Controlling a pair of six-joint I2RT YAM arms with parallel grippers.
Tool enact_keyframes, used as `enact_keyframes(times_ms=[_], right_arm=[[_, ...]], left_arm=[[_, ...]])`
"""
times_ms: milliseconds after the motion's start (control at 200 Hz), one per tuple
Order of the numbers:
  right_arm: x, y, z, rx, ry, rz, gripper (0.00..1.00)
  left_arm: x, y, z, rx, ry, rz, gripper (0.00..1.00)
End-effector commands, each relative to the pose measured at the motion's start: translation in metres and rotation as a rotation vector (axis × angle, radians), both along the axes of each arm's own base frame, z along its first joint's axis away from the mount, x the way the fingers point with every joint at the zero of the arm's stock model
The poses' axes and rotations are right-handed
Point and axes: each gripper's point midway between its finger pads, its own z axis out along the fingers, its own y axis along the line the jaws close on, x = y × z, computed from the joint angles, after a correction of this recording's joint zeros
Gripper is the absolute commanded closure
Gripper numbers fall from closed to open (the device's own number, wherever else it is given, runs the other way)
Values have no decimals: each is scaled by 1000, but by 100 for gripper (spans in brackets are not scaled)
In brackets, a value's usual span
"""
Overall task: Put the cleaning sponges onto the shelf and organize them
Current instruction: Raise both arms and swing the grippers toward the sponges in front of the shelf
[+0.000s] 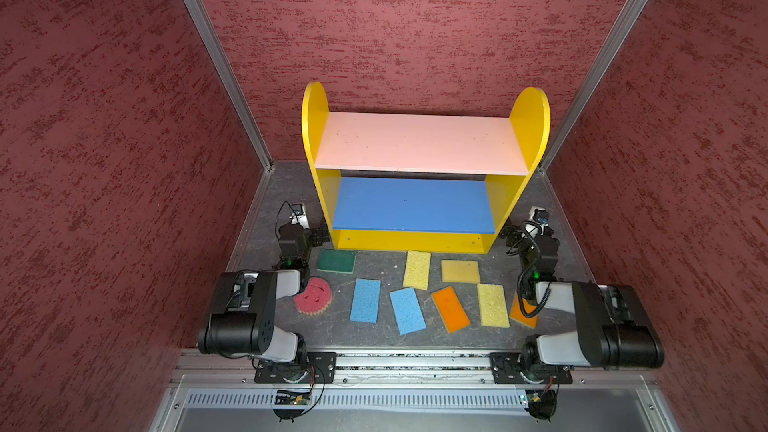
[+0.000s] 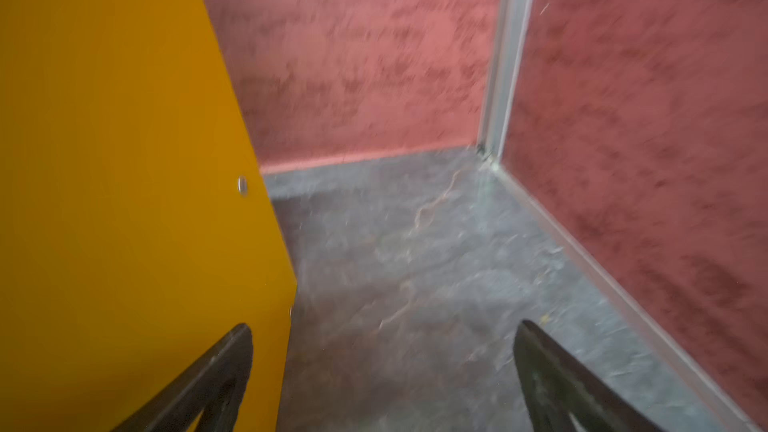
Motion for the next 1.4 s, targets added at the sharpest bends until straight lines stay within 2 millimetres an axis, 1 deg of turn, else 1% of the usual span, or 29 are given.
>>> enact_keyframes(times_ms=[0,55,65,140,255,386,476,601,621,641,706,746,761,776,782,787,792,797,802,812,902,982,1037,1147,1172,1227,1272,1353,1398], right_arm=[[-14,-25,19,55,-26,-202,1],[-18,-21,28,63,-30,-196,1],[-19,-20,31,65,-32,-195,1],[-29,-21,42,107,-39,-224,1],[-39,-25,43,228,51,-277,1],[-51,-14,37,297,116,-254,3],[-57,3,36,316,124,-181,28],[-63,17,27,380,161,-113,99],[-62,22,27,388,170,-86,100],[-61,26,26,395,183,-65,100],[-57,40,22,425,232,1,100],[-54,49,20,441,264,42,100],[-53,51,19,445,272,51,100],[-52,54,19,452,282,65,100],[-51,55,19,455,284,69,100],[-51,56,19,457,288,75,100],[-51,57,19,461,290,79,100],[-50,58,19,463,293,84,100],[-50,59,18,465,297,87,100],[-49,61,18,471,301,97,100],[-48,71,17,526,317,137,100],[-51,71,14,555,324,128,100],[-54,69,11,556,342,112,100],[-58,71,4,552,380,116,100],[-59,73,4,553,384,128,100],[-59,77,3,558,392,155,100],[-59,81,1,564,403,174,100],[-56,87,-1,577,422,200,100],[-54,89,-5,589,436,198,100]], left_arm=[[3,-6,39,59,-32,74,1],[0,2,56,56,-46,173,1],[-3,5,53,62,-25,193,0],[-12,17,67,29,-21,320,0],[-27,22,85,-51,-4,402,1],[-55,28,96,-229,23,493,1],[-73,34,102,-316,11,541,1],[-87,35,107,-408,40,497,1],[-87,34,107,-413,43,479,5],[-88,31,107,-413,49,454,14],[-85,20,108,-416,73,351,54],[-85,16,105,-423,97,326,85],[-86,15,102,-424,111,327,92],[-86,15,101,-426,123,331,94],[-87,15,100,-426,128,332,86],[-87,15,99,-426,132,335,46],[-87,15,98,-427,137,338,35],[-87,16,98,-427,139,341,17],[-87,16,97,-428,144,346,8],[-88,17,95,-429,156,357,2],[-90,19,72,-418,272,402,1],[-80,6,57,-443,348,318,1],[-76,1,52,-450,363,296,1],[-74,3,52,-469,351,310,0],[-70,-2,53,-479,346,272,8],[-66,-9,55,-494,344,228,55],[-65,-12,52,-504,359,223,77],[-63,-21,44,-514,392,193,99],[-63,-28,39,-515,414,173,100]])
